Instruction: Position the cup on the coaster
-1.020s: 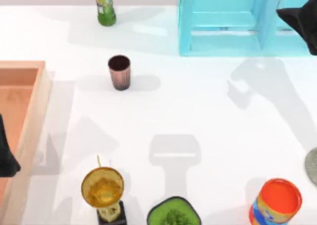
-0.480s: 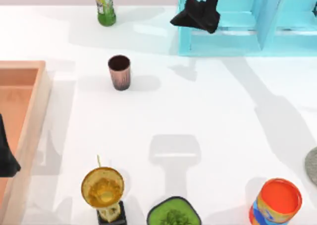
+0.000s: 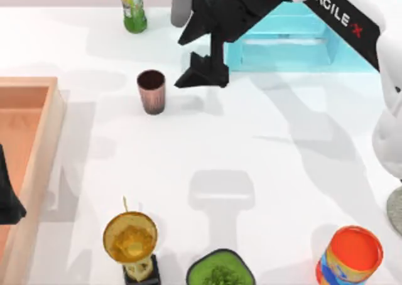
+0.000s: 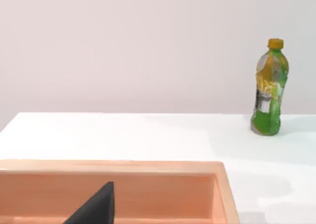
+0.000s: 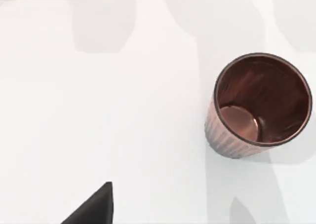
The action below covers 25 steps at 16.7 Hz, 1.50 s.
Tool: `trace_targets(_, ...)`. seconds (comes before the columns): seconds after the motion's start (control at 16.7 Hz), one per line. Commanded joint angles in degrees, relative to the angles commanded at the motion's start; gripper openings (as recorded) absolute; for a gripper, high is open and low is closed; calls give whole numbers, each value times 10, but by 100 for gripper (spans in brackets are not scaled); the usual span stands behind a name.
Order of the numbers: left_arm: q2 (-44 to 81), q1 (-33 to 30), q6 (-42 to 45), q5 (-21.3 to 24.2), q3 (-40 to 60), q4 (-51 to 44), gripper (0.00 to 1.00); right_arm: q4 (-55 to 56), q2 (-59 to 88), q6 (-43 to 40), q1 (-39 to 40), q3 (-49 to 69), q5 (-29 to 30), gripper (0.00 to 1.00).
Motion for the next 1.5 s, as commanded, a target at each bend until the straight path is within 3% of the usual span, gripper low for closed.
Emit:
trace_targets(0.48,0,0,0,0,0,0,100,-5,20,-4,0,16,-2,100)
trace_targets(0.96,0,0,0,0,0,0,100,45,158,50,53,136,20,100)
trace_targets(1.26,0,0,0,0,0,0,100,53,175,58,60,151,23,100)
trace_targets(1.5,0,0,0,0,0,0,100,53,175,58,60,151,23,70)
